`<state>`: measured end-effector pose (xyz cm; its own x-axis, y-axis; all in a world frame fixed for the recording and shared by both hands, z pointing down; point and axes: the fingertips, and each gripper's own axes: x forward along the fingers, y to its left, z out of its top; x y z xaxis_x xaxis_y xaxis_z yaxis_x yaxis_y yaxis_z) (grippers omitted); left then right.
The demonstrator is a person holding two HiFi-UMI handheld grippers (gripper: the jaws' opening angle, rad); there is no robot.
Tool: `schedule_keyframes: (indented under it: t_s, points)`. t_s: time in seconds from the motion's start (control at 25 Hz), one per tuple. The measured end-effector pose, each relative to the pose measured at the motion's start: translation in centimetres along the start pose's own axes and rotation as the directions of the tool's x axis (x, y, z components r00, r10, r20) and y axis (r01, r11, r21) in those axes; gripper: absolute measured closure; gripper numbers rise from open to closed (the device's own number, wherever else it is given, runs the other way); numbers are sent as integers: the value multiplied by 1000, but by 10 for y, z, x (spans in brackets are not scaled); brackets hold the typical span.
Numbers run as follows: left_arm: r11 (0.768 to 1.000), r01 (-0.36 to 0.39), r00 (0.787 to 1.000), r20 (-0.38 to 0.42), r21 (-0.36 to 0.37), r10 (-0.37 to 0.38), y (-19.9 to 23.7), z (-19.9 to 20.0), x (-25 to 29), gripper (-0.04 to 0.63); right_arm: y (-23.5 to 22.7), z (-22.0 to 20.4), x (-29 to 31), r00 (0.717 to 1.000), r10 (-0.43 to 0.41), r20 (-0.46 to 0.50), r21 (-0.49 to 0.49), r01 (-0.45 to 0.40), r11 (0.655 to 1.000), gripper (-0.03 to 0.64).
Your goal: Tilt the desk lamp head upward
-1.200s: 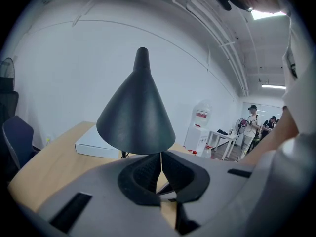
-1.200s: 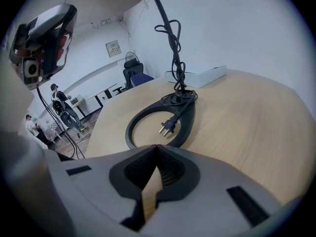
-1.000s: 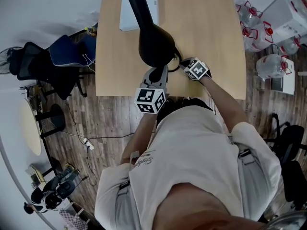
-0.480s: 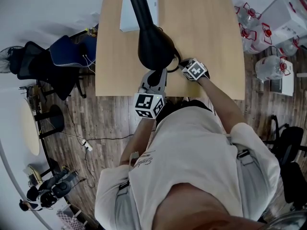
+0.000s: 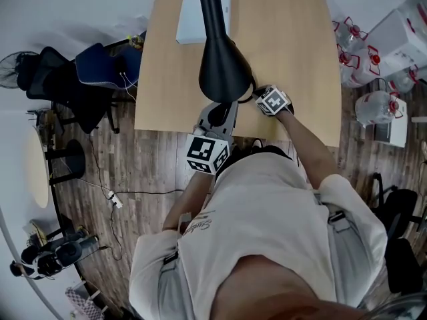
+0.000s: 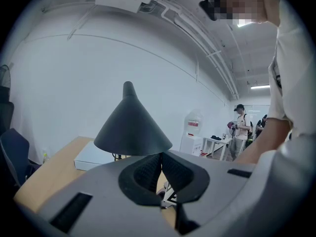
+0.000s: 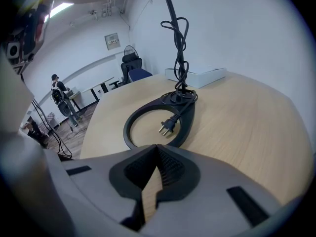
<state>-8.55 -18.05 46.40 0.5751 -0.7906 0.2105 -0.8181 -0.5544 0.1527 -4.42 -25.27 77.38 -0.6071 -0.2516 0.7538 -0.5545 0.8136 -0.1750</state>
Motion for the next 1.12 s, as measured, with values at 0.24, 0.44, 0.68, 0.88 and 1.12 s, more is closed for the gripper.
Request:
schedule_keyframes:
  t_s: [0.24, 0.44, 0.68, 0.88, 1.12]
  points:
    - [1000, 1, 1000, 11, 11, -1, -12, 21, -16, 580, 1, -1, 0, 1000, -14, -17, -24, 14, 1000, 621]
    - [1000, 0, 1000, 14, 3, 0, -15, 36, -26, 580, 2, 0, 1, 999, -21, -28, -22, 21, 1000, 621]
    - [1000, -11, 997, 75, 9, 10, -17, 64, -35, 580, 2, 3, -2, 999, -30, -31, -38, 29, 999, 620]
    - [1000, -3, 995, 103, 14, 2, -23, 86, -42, 580, 2, 0, -2, 999, -27, -45, -41, 25, 999, 621]
    - [999, -2, 989, 150, 44, -5, -27, 116, -52, 580, 3, 4, -1, 999, -29, -39, -42, 28, 999, 621]
